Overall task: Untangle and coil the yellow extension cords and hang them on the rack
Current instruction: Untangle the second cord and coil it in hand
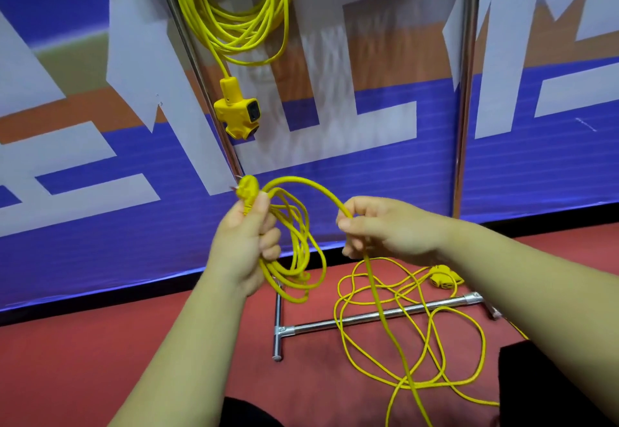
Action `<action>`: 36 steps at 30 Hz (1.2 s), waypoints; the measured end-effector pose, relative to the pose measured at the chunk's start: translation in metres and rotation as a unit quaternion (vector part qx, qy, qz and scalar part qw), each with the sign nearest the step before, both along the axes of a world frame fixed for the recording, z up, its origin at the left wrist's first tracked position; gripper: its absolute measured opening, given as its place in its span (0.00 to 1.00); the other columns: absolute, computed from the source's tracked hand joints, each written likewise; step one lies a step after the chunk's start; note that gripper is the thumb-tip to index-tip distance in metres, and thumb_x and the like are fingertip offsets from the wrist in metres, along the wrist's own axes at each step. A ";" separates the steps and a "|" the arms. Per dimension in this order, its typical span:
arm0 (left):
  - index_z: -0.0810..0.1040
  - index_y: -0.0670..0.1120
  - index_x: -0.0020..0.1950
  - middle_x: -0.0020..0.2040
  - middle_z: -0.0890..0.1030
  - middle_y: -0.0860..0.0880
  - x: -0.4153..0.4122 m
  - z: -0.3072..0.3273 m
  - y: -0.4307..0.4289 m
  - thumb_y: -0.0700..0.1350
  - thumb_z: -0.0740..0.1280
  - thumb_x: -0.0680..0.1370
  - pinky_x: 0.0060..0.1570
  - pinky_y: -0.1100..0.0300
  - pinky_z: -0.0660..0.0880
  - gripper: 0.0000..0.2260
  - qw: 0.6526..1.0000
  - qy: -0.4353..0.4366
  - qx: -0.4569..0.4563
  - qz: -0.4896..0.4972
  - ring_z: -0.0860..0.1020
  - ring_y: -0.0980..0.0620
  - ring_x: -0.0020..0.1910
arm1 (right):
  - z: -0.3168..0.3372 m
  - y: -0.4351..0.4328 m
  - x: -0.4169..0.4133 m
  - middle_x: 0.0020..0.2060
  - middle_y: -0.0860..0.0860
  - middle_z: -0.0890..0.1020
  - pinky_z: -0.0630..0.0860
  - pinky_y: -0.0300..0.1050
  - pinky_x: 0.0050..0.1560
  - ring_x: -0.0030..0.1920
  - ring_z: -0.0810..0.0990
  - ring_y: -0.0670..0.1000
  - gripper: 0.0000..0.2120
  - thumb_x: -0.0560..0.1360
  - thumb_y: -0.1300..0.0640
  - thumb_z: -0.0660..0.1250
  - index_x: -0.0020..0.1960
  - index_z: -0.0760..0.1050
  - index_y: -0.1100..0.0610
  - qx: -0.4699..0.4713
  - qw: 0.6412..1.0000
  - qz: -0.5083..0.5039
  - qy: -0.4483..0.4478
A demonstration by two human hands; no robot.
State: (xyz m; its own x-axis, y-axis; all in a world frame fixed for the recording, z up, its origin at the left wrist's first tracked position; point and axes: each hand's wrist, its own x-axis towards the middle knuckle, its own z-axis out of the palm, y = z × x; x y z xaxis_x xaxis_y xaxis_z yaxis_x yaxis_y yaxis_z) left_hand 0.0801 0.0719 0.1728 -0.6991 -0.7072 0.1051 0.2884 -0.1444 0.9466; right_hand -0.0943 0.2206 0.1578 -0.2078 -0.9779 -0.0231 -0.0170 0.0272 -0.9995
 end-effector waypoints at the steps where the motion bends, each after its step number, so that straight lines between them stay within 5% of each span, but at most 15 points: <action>1: 0.68 0.51 0.43 0.29 0.60 0.54 0.003 0.003 -0.007 0.51 0.63 0.81 0.18 0.69 0.59 0.09 0.999 0.031 0.026 0.016 0.59 0.61 0.21 | -0.008 0.000 -0.003 0.30 0.50 0.77 0.77 0.41 0.44 0.41 0.81 0.52 0.02 0.82 0.58 0.62 0.52 0.71 0.57 0.027 0.999 0.019 0.010; 7: 0.71 0.51 0.41 0.27 0.62 0.55 0.028 0.006 -0.050 0.56 0.60 0.82 0.18 0.71 0.59 0.13 0.969 0.142 0.180 0.093 0.61 0.60 0.19 | -0.045 0.005 -0.024 0.35 0.53 0.78 0.75 0.42 0.39 0.39 0.81 0.53 0.06 0.82 0.55 0.63 0.49 0.70 0.57 0.167 0.984 0.051 0.049; 12: 0.74 0.50 0.47 0.31 0.63 0.54 0.026 -0.014 -0.060 0.51 0.63 0.83 0.20 0.68 0.60 0.07 0.976 0.046 0.122 0.174 0.60 0.60 0.22 | -0.047 0.001 -0.029 0.28 0.53 0.73 0.64 0.41 0.27 0.23 0.67 0.50 0.11 0.80 0.54 0.66 0.42 0.69 0.56 0.168 0.972 -0.115 0.121; 16: 0.77 0.49 0.58 0.32 0.64 0.53 0.019 -0.027 -0.061 0.48 0.66 0.82 0.21 0.66 0.60 0.06 0.968 -0.009 0.108 0.226 0.60 0.58 0.23 | -0.036 -0.003 -0.024 0.30 0.54 0.68 0.64 0.39 0.27 0.25 0.63 0.50 0.07 0.78 0.58 0.64 0.43 0.69 0.57 0.150 0.958 -0.245 -0.004; 20: 0.77 0.48 0.55 0.32 0.65 0.52 0.013 -0.025 -0.050 0.48 0.64 0.83 0.21 0.66 0.60 0.05 0.977 0.002 0.114 0.182 0.60 0.59 0.23 | -0.030 -0.006 -0.019 0.30 0.55 0.70 0.74 0.41 0.30 0.26 0.68 0.49 0.07 0.79 0.61 0.59 0.45 0.73 0.60 0.134 0.933 -0.312 -0.121; 25: 0.76 0.47 0.50 0.31 0.65 0.52 0.014 -0.007 -0.022 0.48 0.60 0.84 0.19 0.67 0.59 0.07 0.992 0.053 0.098 0.059 0.60 0.59 0.21 | -0.038 -0.008 -0.016 0.32 0.56 0.76 0.81 0.46 0.35 0.28 0.76 0.50 0.06 0.79 0.63 0.61 0.50 0.77 0.62 0.220 0.938 -0.266 -0.044; 36: 0.81 0.47 0.49 0.32 0.63 0.50 0.008 -0.002 0.020 0.41 0.65 0.78 0.18 0.69 0.59 0.05 0.990 0.006 0.054 -0.133 0.59 0.61 0.20 | -0.025 -0.015 -0.018 0.33 0.54 0.82 0.65 0.37 0.28 0.26 0.70 0.47 0.07 0.77 0.64 0.66 0.42 0.75 0.55 0.189 0.950 -0.249 -0.019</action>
State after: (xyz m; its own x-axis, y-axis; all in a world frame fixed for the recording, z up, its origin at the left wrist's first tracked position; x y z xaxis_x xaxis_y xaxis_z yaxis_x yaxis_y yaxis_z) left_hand 0.0881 0.0921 0.1709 -0.8612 -0.5061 0.0477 0.2375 -0.3176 0.9180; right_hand -0.1127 0.2052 0.1327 -0.6347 -0.6786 -0.3697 0.1279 0.3796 -0.9163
